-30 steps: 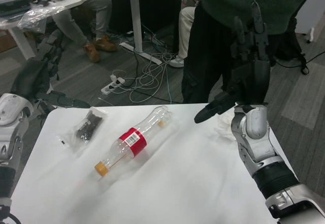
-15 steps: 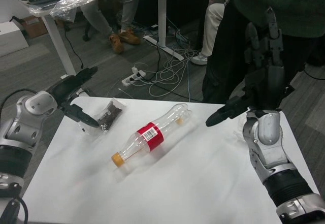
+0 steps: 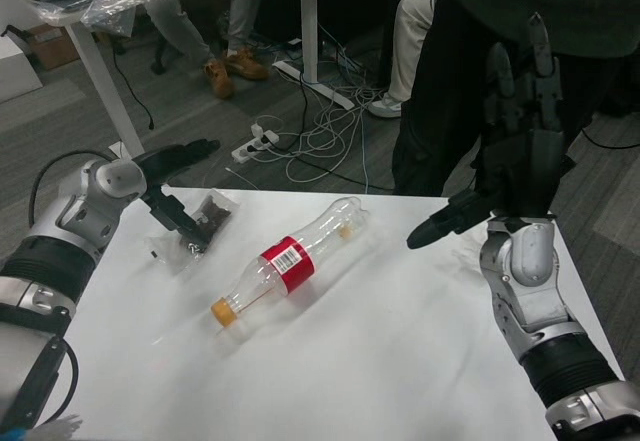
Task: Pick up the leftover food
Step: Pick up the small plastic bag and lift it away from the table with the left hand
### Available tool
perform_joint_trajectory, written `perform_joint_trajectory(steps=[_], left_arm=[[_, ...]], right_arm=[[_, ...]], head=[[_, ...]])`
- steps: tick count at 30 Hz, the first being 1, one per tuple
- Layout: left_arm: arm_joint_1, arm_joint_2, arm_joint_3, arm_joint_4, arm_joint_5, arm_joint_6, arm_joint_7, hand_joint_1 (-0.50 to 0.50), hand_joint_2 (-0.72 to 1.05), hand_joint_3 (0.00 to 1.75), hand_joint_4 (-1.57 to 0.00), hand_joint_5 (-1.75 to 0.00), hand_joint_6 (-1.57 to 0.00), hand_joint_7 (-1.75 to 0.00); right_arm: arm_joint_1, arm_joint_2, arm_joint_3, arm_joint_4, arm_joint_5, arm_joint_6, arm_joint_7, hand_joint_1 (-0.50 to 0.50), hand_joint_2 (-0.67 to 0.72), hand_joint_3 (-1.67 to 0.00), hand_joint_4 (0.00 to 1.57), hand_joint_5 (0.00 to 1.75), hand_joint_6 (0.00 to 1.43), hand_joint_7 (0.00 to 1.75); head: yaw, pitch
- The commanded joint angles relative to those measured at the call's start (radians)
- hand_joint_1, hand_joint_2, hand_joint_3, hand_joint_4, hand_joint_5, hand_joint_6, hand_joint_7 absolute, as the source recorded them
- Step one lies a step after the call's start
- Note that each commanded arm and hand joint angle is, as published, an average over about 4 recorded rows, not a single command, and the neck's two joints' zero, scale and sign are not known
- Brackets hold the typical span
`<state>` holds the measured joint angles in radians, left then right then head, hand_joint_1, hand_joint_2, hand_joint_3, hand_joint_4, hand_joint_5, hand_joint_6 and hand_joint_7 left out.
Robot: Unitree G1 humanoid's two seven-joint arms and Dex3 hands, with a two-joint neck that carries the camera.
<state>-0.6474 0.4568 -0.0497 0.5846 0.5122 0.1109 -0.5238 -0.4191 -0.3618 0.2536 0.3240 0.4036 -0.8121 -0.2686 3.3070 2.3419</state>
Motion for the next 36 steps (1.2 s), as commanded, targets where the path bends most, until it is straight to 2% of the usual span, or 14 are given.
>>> perform_joint_trajectory(steps=[1, 9, 15, 20, 23, 29, 36], left_arm=[[-0.023, 0.005, -0.014, 0.033, 0.035, 0.023, -0.022, -0.50, 0.34, 0.00, 0.00, 0.00, 0.00, 0.00], [-0.028, 0.000, -0.043, 0.060, 0.075, 0.057, -0.048, -0.50, 0.34, 0.00, 0.00, 0.00, 0.00, 0.00], [-0.026, -0.008, -0.058, 0.107, 0.081, 0.058, -0.051, -0.50, 0.43, 0.00, 0.00, 0.00, 0.00, 0.00], [-0.034, -0.009, -0.101, 0.160, 0.085, 0.058, -0.052, -0.50, 0.45, 0.00, 0.00, 0.00, 0.00, 0.00], [-0.049, -0.009, -0.146, 0.198, 0.086, 0.058, -0.051, -0.50, 0.52, 0.00, 0.00, 0.00, 0.00, 0.00], [-0.082, -0.012, -0.240, 0.251, 0.092, 0.058, -0.053, -0.50, 0.52, 0.00, 0.00, 0.00, 0.00, 0.00], [-0.091, -0.014, -0.289, 0.280, 0.097, 0.080, -0.060, -0.50, 0.74, 0.00, 0.00, 0.00, 0.00, 0.00]], right_arm=[[0.017, -0.002, 0.010, 0.012, 0.019, -0.019, -0.003, -0.42, 0.72, 0.00, 0.00, 0.00, 0.00, 0.00], [0.017, -0.002, 0.029, 0.033, 0.038, -0.035, -0.003, -0.42, 0.72, 0.00, 0.00, 0.00, 0.00, 0.00], [0.017, -0.002, 0.034, 0.040, 0.045, -0.035, -0.003, -0.42, 0.72, 0.00, 0.00, 0.00, 0.00, 0.00], [0.017, -0.004, 0.038, 0.046, 0.049, -0.036, -0.003, -0.42, 0.72, 0.00, 0.00, 0.00, 0.00, 0.00], [0.017, -0.005, 0.039, 0.051, 0.050, -0.036, -0.003, -0.42, 0.72, 0.00, 0.00, 0.00, 0.00, 0.00], [0.017, -0.006, 0.042, 0.065, 0.057, -0.038, -0.003, -0.42, 0.71, 0.00, 0.00, 0.00, 0.00, 0.00], [0.017, -0.008, 0.043, 0.079, 0.063, -0.045, -0.003, -0.42, 0.72, 0.00, 0.00, 0.00, 0.00, 0.00]], head=[[0.004, -0.001], [0.007, -0.014], [0.010, -0.023], [0.011, -0.027], [0.015, -0.028], [0.027, -0.027], [0.029, -0.017]])
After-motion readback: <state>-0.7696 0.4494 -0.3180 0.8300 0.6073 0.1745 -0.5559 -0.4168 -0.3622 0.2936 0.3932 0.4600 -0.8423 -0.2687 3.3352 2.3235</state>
